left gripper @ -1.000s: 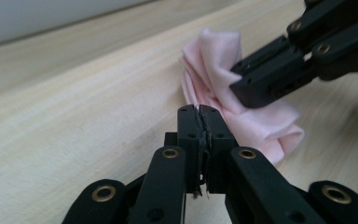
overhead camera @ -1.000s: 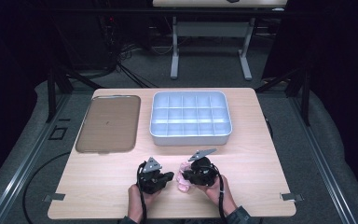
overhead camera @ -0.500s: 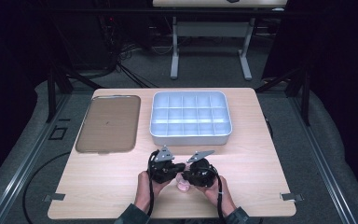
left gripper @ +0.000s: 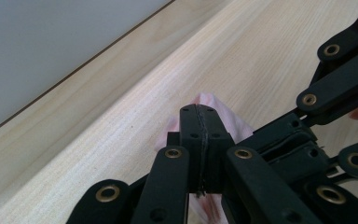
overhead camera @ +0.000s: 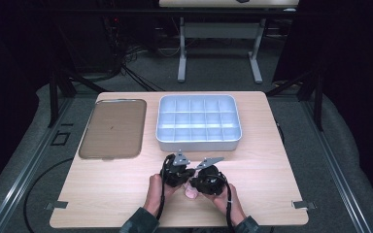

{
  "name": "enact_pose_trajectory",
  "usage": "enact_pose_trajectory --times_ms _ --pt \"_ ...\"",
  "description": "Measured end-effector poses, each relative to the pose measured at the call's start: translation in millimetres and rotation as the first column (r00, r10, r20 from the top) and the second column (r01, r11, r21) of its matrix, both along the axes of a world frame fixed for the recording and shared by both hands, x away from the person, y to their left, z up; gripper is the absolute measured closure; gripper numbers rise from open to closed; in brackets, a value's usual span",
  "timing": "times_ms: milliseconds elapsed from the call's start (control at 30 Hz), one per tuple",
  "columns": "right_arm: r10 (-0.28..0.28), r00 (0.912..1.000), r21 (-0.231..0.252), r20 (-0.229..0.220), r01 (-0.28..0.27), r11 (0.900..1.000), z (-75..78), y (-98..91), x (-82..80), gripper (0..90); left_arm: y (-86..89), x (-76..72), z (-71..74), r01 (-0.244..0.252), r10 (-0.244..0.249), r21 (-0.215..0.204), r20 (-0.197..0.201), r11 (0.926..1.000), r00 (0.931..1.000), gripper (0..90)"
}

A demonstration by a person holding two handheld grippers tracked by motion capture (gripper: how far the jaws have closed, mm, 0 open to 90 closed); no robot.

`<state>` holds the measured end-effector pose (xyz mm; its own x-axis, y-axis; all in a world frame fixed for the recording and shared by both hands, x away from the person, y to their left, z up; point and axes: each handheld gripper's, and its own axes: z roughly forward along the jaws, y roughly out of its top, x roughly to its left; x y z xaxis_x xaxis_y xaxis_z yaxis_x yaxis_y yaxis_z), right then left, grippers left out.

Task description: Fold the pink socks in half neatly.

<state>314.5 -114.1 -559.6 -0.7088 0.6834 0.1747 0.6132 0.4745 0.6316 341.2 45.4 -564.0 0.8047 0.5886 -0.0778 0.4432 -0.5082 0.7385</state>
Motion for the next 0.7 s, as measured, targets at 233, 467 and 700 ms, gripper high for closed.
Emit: enact_pose_trajectory --times_ms 233,467,700 --pt "0.015 0.9998 0.004 -0.014 -0.015 0.9999 4.2 -5.6 -3.5 77.6 0.0 0.5 -2.0 -0.007 0.007 -0.003 0.002 1.0000 1.0000 89.9" --pt "0.033 0.9994 0.017 0.007 -0.033 0.9993 9.7 -9.5 -13.7 82.1 -0.6 -0.6 -2.6 -0.018 0.018 -0.007 0.004 0.9998 0.9998 89.9" --pt "0.067 0.9977 -0.023 0.011 -0.066 0.9975 4.3 -3.4 -16.2 83.6 -1.6 -1.6 -2.4 -0.019 0.019 0.000 0.008 0.9998 0.9998 89.9"
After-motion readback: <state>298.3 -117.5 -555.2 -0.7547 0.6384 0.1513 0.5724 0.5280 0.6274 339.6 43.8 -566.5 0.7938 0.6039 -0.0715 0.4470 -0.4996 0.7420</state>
